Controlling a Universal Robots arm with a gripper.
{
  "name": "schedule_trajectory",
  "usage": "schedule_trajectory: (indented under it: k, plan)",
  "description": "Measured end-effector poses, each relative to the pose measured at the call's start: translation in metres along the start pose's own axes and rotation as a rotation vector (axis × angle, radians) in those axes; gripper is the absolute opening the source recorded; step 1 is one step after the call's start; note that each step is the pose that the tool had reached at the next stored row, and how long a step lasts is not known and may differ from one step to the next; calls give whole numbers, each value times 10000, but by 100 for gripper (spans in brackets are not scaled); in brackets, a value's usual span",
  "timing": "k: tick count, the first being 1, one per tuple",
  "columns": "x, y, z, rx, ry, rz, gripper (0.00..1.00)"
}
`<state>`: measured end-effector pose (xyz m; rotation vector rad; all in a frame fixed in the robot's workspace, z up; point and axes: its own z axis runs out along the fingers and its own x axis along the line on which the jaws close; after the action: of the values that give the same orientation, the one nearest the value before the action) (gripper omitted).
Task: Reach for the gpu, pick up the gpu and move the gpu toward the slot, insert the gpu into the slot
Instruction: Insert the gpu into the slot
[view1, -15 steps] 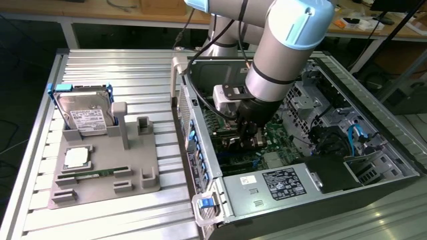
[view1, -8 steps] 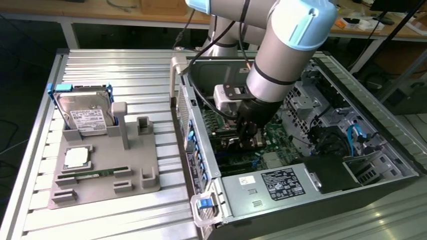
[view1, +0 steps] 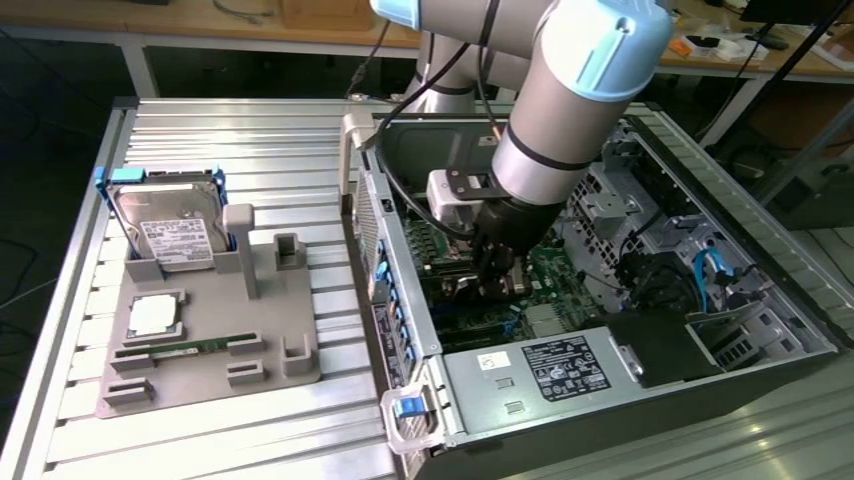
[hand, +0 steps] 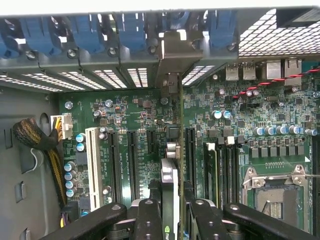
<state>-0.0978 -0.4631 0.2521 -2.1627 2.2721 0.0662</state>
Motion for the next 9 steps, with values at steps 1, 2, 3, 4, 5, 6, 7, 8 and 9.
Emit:
schedule_trajectory:
  k: [1, 2, 3, 4, 5, 6, 7, 8, 9]
  plan:
    - [1, 0, 9, -1, 3, 0, 27]
    - [0, -1, 23, 1, -5, 0, 27]
    - [0, -1, 34, 3, -7, 0, 27]
    - [1, -1, 39, 1, 0, 0, 27]
    - [2, -1, 48, 1, -1, 0, 27]
    - [2, -2, 53, 2, -4, 0, 27]
    - [2, -2, 54, 3, -5, -1, 27]
    - [1, -2, 56, 5, -10, -1, 27]
    - [1, -2, 56, 5, -10, -1, 27]
